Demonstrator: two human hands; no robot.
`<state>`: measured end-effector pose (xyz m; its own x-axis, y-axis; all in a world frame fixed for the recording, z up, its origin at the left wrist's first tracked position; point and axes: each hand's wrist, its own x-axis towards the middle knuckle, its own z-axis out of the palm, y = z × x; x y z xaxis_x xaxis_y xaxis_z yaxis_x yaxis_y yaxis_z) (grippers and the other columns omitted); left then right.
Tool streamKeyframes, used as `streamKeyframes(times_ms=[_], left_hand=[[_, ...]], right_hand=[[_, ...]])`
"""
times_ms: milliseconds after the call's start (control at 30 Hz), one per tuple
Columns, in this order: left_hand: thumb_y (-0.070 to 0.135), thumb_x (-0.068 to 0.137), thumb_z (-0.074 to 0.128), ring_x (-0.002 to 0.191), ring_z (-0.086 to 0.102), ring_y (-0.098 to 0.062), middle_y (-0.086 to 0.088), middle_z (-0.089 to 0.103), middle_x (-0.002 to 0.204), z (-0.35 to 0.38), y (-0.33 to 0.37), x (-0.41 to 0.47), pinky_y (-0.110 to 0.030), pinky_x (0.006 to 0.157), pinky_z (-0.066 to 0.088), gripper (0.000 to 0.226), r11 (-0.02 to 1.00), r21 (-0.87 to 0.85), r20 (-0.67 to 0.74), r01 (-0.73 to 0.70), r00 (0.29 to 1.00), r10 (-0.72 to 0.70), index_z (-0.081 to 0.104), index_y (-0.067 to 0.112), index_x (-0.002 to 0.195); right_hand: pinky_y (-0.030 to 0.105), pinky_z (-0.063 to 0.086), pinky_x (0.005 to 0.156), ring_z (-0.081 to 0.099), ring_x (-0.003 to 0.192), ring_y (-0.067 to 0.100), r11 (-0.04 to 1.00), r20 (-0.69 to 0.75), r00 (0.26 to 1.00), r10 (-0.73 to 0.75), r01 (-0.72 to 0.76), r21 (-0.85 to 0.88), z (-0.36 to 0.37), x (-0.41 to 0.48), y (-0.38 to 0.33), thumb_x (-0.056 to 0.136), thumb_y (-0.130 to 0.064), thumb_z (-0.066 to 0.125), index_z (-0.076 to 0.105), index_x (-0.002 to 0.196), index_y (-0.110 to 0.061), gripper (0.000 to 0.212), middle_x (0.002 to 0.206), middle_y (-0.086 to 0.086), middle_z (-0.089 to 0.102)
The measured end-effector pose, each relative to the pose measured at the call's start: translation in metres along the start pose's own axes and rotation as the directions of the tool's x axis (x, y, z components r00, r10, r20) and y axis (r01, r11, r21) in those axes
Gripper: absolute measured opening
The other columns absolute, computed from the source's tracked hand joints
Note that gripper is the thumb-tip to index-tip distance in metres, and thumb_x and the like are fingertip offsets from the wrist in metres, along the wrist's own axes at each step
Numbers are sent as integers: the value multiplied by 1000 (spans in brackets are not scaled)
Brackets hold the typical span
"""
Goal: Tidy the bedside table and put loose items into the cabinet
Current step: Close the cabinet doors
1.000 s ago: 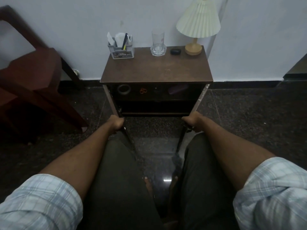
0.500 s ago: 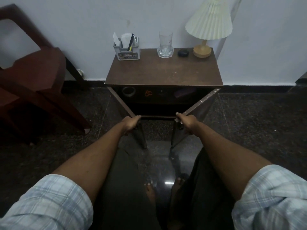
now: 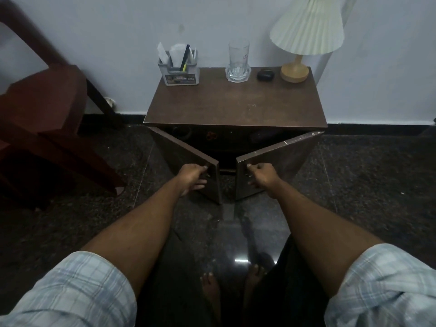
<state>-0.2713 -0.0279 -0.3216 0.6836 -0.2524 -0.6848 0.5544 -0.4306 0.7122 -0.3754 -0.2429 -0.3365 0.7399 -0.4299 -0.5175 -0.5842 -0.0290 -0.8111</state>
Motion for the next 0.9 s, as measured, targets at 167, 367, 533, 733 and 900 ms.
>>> streamKeyframes(times_ms=[167,367,533,733,900], left_hand=[[30,97,62,96,64,-19,-11,69,116,15,4,25,-28,78,53,18,995,-35,-82,-89,993,86,68,14,102],[27,93,67,103,68,-22,-8,72,102,26,15,44,-37,93,55,13,985,-101,-138,-140,982,126,71,16,87],[26,88,73,99,69,-19,-6,73,102,33,25,58,-38,93,57,9,973,-195,-185,-123,979,87,73,17,89],[25,85,76,95,70,-19,-4,73,91,47,39,68,-37,91,59,9,963,-241,-283,-119,958,48,72,17,85],[26,82,80,91,72,-20,-4,73,88,48,49,80,-36,86,61,13,959,-273,-280,-76,960,-3,70,18,82]], right_hand=[[27,51,54,63,59,15,997,-44,999,-19,22,68,6,19,1,99,-28,62,66,81,-12,25,86,10,69],[31,53,65,62,67,18,986,-53,998,-27,36,163,12,37,-9,100,-23,61,69,103,5,29,91,14,68],[45,56,88,65,82,26,974,-87,996,-32,50,219,18,50,-20,100,-21,61,69,107,6,29,103,21,71],[50,57,90,68,86,28,973,-130,991,-18,47,224,24,73,-27,99,-23,62,70,100,6,29,103,24,72],[51,58,90,69,84,27,969,-189,982,-16,61,238,30,94,-32,95,-21,68,68,74,-9,25,87,16,72]])
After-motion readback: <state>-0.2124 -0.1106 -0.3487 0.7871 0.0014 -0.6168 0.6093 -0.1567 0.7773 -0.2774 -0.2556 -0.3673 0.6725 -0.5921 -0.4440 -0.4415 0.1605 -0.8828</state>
